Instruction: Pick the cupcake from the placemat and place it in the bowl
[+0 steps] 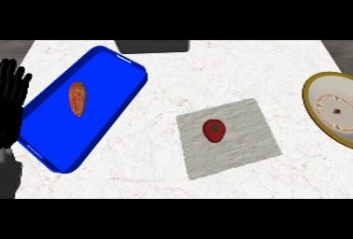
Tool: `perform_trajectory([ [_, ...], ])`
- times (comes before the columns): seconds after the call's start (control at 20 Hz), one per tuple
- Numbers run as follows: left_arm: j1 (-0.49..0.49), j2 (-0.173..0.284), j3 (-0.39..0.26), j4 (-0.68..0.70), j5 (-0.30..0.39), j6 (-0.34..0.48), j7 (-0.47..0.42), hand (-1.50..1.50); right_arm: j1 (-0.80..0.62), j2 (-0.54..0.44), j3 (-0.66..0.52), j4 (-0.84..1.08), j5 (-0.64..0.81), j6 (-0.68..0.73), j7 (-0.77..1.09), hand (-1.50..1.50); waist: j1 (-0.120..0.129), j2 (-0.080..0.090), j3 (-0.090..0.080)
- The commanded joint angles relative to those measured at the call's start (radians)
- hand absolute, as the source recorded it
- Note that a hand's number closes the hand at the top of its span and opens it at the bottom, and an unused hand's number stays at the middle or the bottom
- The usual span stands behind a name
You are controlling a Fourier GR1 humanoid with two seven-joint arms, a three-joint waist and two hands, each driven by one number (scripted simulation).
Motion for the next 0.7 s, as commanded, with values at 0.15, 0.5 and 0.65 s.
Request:
perform_trajectory([
  [0.15,-0.05,0.014,-0.001,0.042,0.004,-0.014,0.012,0.0,-0.041,-0.151,-0.132,0.177,-0.124,0.133,-0.28,1.5,0.01,0.003,-0.004],
  [0.5,-0.053,0.001,-0.02,-0.003,0.0,-0.003,0.05,0.0,-0.138,-0.21,-0.104,0.204,-0.2,0.361,-0.267,1.5,0.038,0.002,-0.007],
  [0.65,-0.051,-0.006,-0.036,-0.015,-0.012,-0.002,0.051,0.0,-0.217,-0.267,-0.06,0.2,-0.211,0.427,-0.164,1.5,0.06,0.006,-0.007],
])
